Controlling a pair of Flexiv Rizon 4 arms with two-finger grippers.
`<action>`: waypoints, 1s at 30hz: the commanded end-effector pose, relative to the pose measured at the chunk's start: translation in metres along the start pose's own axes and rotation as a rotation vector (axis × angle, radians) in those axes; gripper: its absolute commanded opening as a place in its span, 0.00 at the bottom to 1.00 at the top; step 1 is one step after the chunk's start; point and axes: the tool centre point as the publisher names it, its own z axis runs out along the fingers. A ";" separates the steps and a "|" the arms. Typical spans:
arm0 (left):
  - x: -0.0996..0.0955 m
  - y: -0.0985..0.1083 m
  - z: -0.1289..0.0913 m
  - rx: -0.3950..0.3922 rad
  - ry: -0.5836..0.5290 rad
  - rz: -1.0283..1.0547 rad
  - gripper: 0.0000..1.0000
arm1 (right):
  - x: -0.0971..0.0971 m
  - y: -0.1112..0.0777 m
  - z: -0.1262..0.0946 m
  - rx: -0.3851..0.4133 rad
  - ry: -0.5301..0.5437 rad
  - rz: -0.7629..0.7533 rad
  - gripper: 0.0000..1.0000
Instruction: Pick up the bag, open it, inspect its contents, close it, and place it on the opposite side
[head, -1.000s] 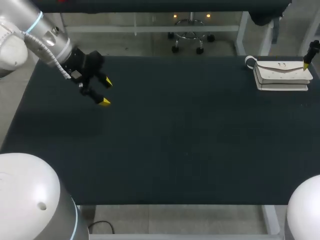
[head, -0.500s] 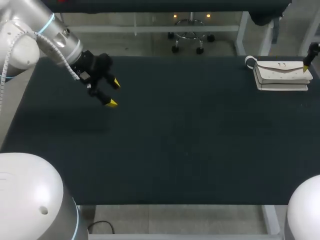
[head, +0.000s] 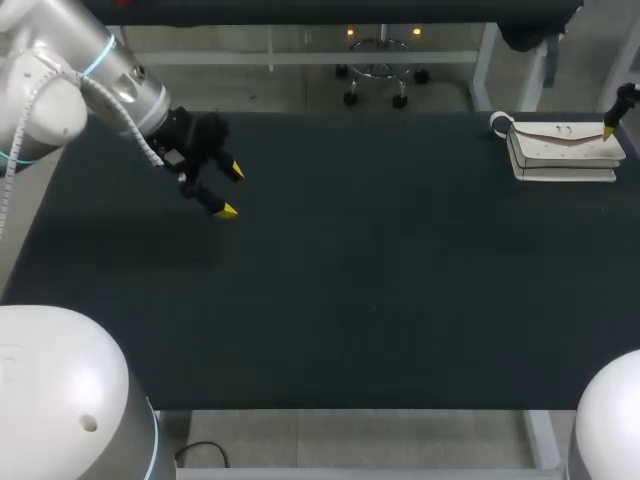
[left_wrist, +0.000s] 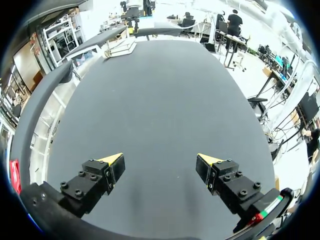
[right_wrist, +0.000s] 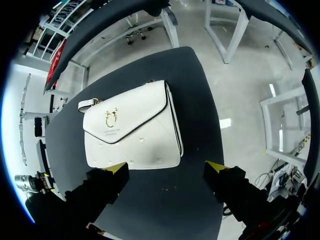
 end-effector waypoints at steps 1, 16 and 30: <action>0.000 -0.001 0.002 0.000 -0.001 0.000 1.00 | 0.001 0.007 0.002 0.017 0.005 -0.007 0.48; 0.000 -0.001 0.002 0.000 -0.001 0.000 1.00 | 0.035 -0.001 0.000 0.006 0.008 -0.088 0.00; 0.000 -0.001 0.002 0.000 -0.001 0.000 1.00 | 0.074 -0.040 -0.018 -0.062 -0.018 -0.175 0.00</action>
